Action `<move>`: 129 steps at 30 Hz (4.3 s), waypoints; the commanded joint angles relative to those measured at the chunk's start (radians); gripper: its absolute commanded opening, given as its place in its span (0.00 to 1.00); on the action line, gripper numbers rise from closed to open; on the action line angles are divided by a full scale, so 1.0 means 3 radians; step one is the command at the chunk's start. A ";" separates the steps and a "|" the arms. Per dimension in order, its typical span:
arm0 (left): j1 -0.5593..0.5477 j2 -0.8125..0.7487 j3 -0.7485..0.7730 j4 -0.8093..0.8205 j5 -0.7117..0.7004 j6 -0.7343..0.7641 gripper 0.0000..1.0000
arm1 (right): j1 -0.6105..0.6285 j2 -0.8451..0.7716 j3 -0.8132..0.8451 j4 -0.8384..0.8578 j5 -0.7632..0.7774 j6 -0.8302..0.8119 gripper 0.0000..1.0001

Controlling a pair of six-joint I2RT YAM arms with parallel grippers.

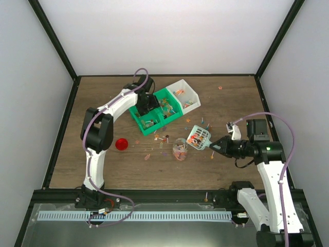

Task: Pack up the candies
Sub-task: Place the fake candies in the packing bottle, then scoop the fake candies from the storage box.

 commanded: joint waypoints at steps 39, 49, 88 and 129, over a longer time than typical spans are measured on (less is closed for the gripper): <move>0.0191 -0.0017 -0.0199 0.0167 0.0165 0.0064 0.70 | 0.1387 0.0575 0.0847 -0.0211 0.1228 0.0644 0.01; 0.0207 -0.0019 -0.0194 0.0158 0.0159 0.0093 0.70 | 0.1541 0.0828 0.1216 -0.0415 0.1590 0.0607 0.01; 0.0261 -0.0140 0.0262 -0.0252 -0.0001 0.0493 0.80 | 0.2116 0.1342 0.2226 0.0070 0.2262 0.1355 0.01; 0.0357 -0.0429 -0.0820 -0.0154 -0.0975 -0.0089 0.41 | 0.1478 0.3845 0.2975 0.0875 0.0952 0.3566 0.01</move>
